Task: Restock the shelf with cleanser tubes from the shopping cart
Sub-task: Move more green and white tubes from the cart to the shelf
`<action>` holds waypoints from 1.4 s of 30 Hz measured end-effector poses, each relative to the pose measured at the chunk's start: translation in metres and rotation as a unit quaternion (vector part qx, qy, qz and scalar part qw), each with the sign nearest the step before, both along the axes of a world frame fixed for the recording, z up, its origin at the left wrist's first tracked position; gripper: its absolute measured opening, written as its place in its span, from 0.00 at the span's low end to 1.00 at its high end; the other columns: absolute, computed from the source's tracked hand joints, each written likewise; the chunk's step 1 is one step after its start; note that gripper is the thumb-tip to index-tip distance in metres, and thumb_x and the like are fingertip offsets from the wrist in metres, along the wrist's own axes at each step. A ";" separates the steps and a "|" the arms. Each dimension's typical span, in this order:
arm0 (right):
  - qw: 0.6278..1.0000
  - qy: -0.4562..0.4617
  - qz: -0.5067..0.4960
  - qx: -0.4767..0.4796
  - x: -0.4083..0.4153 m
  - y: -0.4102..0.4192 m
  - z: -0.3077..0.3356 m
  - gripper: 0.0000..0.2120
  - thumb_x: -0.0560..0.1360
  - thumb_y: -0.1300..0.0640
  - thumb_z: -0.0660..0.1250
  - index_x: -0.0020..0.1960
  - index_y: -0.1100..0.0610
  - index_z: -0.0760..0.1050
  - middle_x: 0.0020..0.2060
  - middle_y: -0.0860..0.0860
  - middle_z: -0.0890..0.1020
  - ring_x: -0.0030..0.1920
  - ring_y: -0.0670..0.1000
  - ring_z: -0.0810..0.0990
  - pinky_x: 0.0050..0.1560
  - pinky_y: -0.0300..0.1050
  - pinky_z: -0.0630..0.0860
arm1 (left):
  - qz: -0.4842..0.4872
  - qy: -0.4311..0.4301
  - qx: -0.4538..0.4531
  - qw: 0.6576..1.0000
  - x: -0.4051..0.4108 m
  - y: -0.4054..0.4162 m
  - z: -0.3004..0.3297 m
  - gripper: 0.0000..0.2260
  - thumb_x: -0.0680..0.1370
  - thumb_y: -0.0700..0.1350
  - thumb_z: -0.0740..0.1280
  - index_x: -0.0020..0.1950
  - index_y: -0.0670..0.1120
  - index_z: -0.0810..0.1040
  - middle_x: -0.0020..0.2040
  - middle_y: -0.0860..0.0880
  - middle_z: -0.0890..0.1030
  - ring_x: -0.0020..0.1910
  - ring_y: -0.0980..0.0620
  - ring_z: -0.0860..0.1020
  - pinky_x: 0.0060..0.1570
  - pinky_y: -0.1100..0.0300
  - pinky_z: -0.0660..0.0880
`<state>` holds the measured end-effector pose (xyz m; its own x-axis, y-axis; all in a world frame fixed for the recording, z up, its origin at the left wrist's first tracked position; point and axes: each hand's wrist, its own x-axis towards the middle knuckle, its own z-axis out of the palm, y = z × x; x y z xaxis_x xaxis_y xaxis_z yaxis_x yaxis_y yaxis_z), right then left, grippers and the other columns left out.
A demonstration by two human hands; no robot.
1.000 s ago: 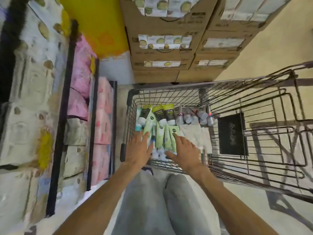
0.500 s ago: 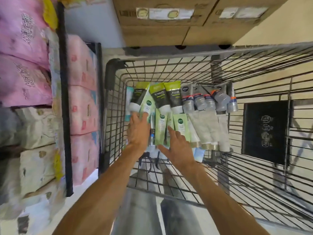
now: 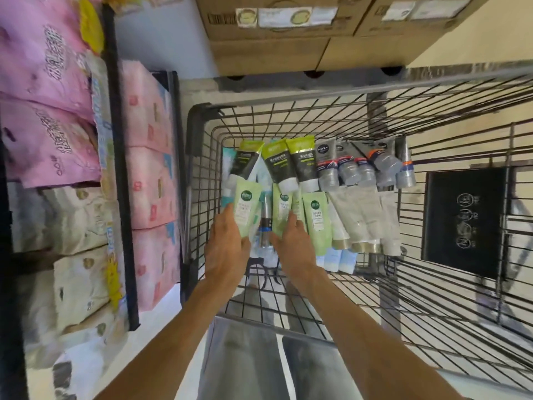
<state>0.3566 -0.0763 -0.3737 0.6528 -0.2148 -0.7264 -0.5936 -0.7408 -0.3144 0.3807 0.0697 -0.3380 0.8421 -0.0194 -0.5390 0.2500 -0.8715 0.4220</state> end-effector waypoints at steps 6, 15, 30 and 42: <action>0.994 -0.012 -0.092 -0.065 0.011 0.024 -0.024 0.30 0.83 0.58 0.64 0.79 0.63 0.54 0.66 0.61 0.74 0.63 0.60 0.76 0.61 0.54 0.76 | 0.022 0.004 0.004 1.000 -0.006 0.004 -0.005 0.37 0.78 0.41 0.73 0.82 0.44 0.56 0.69 0.43 0.70 0.62 0.43 0.77 0.53 0.50 0.79; 0.987 0.032 -0.155 0.000 0.026 0.006 -0.024 0.22 0.79 0.45 0.70 0.61 0.63 0.73 0.54 0.56 0.79 0.51 0.57 0.81 0.47 0.49 0.78 | 0.061 0.013 -0.017 0.998 -0.012 0.007 0.002 0.35 0.78 0.39 0.74 0.80 0.46 0.60 0.67 0.45 0.69 0.66 0.45 0.74 0.52 0.56 0.78; 0.976 -0.039 -0.201 0.080 -0.022 -0.057 0.139 0.22 0.75 0.51 0.75 0.62 0.61 0.75 0.52 0.58 0.85 0.51 0.59 0.84 0.51 0.52 0.80 | 0.076 -0.019 -0.042 0.996 -0.032 -0.006 0.119 0.31 0.75 0.43 0.77 0.75 0.49 0.68 0.65 0.47 0.76 0.63 0.45 0.78 0.60 0.43 0.79; 0.963 -0.176 -0.044 0.200 -0.028 -0.074 0.246 0.19 0.76 0.48 0.75 0.61 0.53 0.73 0.51 0.49 0.82 0.48 0.48 0.82 0.43 0.44 0.76 | 0.243 -0.143 -0.106 0.953 -0.079 -0.028 0.235 0.31 0.75 0.48 0.76 0.75 0.57 0.69 0.67 0.56 0.77 0.64 0.53 0.78 0.62 0.48 0.78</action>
<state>0.3283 -0.1500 -0.1282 0.8656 -0.0296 -0.4998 -0.4531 -0.4710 -0.7569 0.3017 0.0415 -0.1033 0.8912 0.3282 -0.3131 0.4511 -0.5692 0.6874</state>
